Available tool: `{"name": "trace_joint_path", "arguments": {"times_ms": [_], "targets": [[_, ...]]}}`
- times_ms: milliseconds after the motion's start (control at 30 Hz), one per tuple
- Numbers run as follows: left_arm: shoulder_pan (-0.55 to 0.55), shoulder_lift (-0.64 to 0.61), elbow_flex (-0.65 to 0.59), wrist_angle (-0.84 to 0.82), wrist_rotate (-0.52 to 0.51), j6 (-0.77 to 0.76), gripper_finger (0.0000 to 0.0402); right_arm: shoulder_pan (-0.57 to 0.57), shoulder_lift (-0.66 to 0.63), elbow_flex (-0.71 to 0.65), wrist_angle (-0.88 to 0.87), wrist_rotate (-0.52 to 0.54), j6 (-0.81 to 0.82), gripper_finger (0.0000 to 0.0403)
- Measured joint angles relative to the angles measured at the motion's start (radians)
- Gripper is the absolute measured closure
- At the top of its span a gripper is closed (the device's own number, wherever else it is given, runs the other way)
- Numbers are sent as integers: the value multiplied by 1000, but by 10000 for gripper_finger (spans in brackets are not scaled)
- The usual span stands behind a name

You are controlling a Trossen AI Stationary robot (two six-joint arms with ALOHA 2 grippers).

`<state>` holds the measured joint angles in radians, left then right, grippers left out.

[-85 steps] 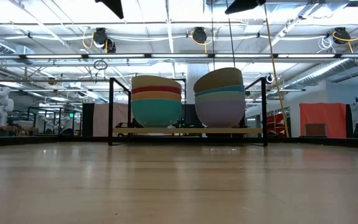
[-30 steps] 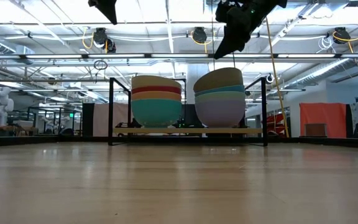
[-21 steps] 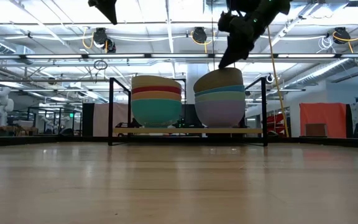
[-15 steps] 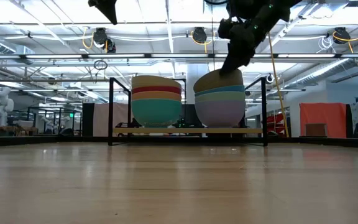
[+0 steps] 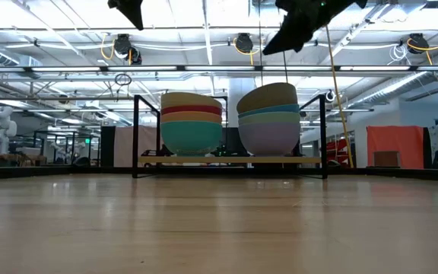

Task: Place and stack bowls onto a shelf
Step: Stack the gray bowl on top of the blue bowl on the shelf

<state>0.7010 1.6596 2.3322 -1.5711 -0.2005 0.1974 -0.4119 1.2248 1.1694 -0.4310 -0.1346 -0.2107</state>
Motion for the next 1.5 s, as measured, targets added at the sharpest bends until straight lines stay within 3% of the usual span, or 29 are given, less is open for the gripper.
{"name": "trace_joint_path", "arguments": {"times_ms": [233,633,1033,1267,1500], "targets": [[0,0,0,0,0,0,396,-28,20,-1,-54,33,50,403],[0,0,0,0,-3,-10,397,-30,87,-1,-50,34,-1,403],[0,0,0,0,-3,-12,398,-40,79,-138,32,31,18,403],[0,0,0,0,-2,-11,398,-9,36,-96,78,-45,17,403],[0,0,0,0,-2,3,399,-41,12,-94,77,8,37,403]]}}
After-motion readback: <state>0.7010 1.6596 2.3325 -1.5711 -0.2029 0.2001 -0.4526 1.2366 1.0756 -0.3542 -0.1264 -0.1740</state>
